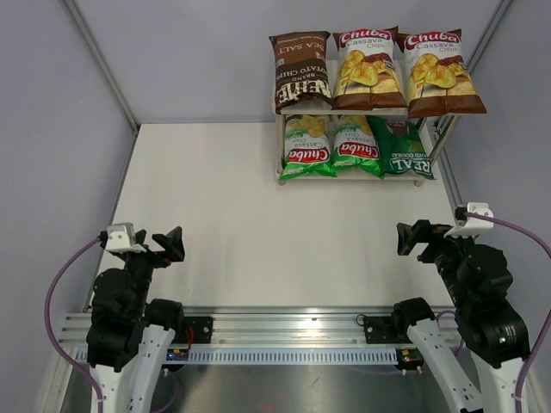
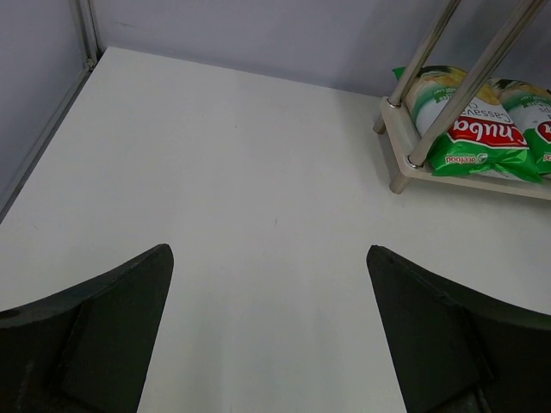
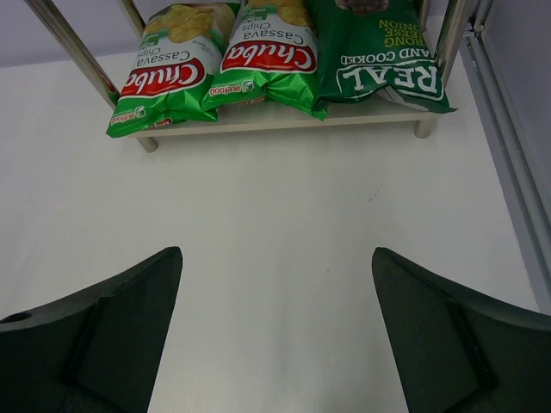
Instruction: Place and organize the chips bags onto the shelf
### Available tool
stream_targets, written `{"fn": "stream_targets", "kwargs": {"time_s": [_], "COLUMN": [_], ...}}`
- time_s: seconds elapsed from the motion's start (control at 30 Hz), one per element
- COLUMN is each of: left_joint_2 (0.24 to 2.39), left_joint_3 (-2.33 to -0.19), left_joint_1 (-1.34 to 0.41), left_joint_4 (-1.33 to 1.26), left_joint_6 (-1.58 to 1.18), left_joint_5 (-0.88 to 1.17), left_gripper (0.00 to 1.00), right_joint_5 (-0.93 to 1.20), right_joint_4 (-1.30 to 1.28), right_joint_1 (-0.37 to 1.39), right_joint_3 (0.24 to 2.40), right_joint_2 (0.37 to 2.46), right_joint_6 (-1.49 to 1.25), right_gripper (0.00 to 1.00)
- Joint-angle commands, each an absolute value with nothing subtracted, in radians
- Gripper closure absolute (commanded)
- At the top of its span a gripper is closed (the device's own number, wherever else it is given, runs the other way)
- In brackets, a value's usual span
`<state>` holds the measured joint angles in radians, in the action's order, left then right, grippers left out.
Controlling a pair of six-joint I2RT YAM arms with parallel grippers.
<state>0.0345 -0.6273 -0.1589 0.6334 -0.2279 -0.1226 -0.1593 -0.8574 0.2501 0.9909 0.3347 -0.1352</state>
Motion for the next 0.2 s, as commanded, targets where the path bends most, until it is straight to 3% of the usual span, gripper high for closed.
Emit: {"fn": "stream_targets", "kwargs": {"time_s": [0.0,0.17], "left_joint_2": [0.04,0.04], "left_joint_3": [-0.624,-0.624], "left_joint_1": [-0.158,-0.158], "left_joint_4": [0.58,0.581], "left_joint_6": [-0.215,-0.215], "left_joint_5": [-0.107,-0.107], "left_gripper": [0.01,0.01], "right_joint_5": [-0.167,-0.176], "right_joint_4": [-0.816,-0.821], "right_joint_1": [0.258,0.256], "right_joint_3": [0.997,1.0], "right_joint_2": [0.357,0.365], "right_joint_6": [-0.143,-0.152], "right_gripper": [0.01,0.01]}}
